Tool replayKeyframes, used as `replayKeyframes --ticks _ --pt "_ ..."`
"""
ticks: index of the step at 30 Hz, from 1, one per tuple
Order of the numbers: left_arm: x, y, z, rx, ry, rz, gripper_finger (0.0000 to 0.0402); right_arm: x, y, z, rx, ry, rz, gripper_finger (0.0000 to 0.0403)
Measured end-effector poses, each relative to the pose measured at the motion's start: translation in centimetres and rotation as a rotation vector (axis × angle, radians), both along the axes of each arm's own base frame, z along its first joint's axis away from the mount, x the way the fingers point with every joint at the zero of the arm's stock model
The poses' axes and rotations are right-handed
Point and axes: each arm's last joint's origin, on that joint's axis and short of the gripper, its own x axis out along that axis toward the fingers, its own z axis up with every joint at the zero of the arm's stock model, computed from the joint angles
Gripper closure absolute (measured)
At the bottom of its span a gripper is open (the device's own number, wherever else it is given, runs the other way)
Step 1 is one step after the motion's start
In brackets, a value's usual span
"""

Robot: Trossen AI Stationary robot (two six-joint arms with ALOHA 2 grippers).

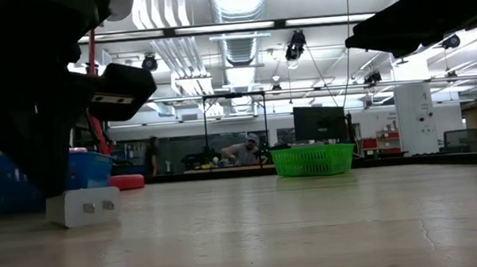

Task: Pick & Place Office items
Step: Put the white charger adapter into the blue basket

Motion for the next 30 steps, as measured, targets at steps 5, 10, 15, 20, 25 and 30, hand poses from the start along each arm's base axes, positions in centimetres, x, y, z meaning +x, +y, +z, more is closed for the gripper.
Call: replayKeyframes --ticks 5,10,15,20,25,30 --pt "0.2 0.2 0.0 -0.006 -0.008 0.010 0.0401 0.0 0.0 0.0 0.000 0.000 -0.001 0.0172" --pt "0.0 0.6 0.2 0.015 0.023 0.028 0.0401 0.0 0.0 0.0 0.001 0.000 -0.001 0.0172" --pt "-0.5 0.9 1.1 0.089 0.137 0.023 0.0401 0.0 0.0 -0.1 -0.002 0.009 -0.002 0.0172" --pt "-0.3 0.9 2.2 0.128 0.153 0.012 0.0397 0.0 0.0 -0.2 -0.001 0.015 -0.002 0.0172" --pt "-0.1 0.8 2.4 0.138 0.132 -0.041 0.0354 0.0 0.0 -0.2 0.005 0.017 -0.002 0.0172" --pt "-0.2 0.8 2.1 0.143 0.126 -0.065 0.0269 0.0 0.0 -0.2 0.008 0.017 -0.001 0.0172"
